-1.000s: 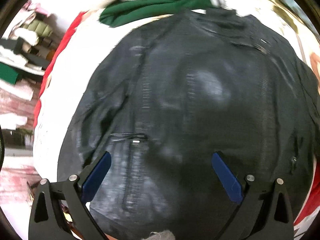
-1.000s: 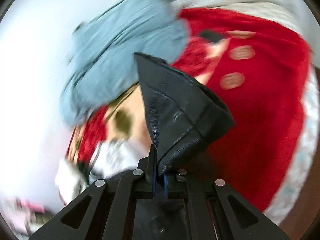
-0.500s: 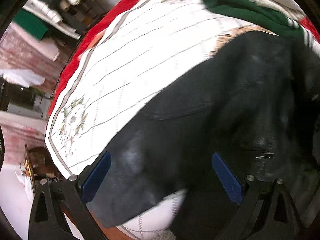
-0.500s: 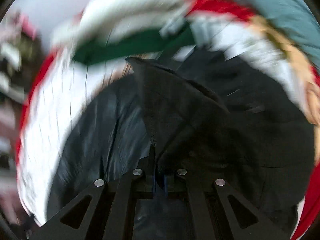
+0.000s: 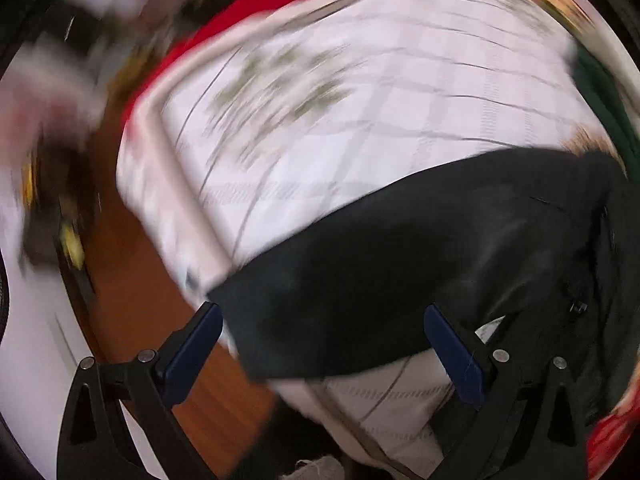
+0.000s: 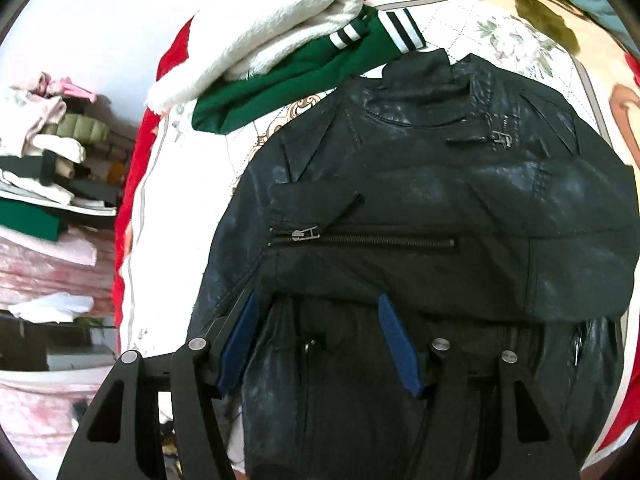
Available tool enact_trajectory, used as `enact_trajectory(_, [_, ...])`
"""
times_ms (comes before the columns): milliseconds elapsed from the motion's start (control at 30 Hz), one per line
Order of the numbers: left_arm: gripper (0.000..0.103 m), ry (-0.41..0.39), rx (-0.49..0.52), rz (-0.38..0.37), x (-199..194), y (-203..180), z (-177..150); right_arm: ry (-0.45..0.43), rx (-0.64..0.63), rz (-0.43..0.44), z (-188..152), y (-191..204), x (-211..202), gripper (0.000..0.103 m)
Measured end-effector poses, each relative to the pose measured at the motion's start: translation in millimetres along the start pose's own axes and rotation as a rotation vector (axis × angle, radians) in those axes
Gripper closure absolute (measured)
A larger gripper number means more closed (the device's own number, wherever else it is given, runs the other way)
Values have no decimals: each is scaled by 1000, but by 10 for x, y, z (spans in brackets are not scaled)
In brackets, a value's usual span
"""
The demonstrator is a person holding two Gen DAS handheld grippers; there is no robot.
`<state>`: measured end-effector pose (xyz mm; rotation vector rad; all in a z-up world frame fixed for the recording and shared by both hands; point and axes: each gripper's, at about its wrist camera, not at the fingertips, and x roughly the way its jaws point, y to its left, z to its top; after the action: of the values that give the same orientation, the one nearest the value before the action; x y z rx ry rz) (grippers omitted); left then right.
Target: Fold large clothes
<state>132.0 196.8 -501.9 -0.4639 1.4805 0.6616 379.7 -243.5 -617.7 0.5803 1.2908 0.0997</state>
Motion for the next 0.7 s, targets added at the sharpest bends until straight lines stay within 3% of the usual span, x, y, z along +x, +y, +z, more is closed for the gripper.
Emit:
enact_trajectory(167, [1,136,-324,-107,425,744,-382,55,-17,9,-9,103,90,39])
enact_trajectory(333, [1,239,-679,-395,944,1030,-774,118,-50,36,-101,224,197,39])
enact_trajectory(400, [1,234,-807,-519,1138,1057,-866,137,-72,46,-178,264,199,39])
enact_trajectory(467, [2,209,-879,-588,1284,1047,-896,152,-91,49,-233,290,204,39])
enact_trajectory(567, [12,148,-938,-610,1363,998,-855,173,-116,50,-318,288,222,39])
enact_trajectory(667, [41,55,-934,-536,1213,970,-744,175,-129,29,-356,257,241,39])
enact_trajectory(700, [63,18,-913,-494,1120,964,-683,172,-131,19,-359,247,239,39])
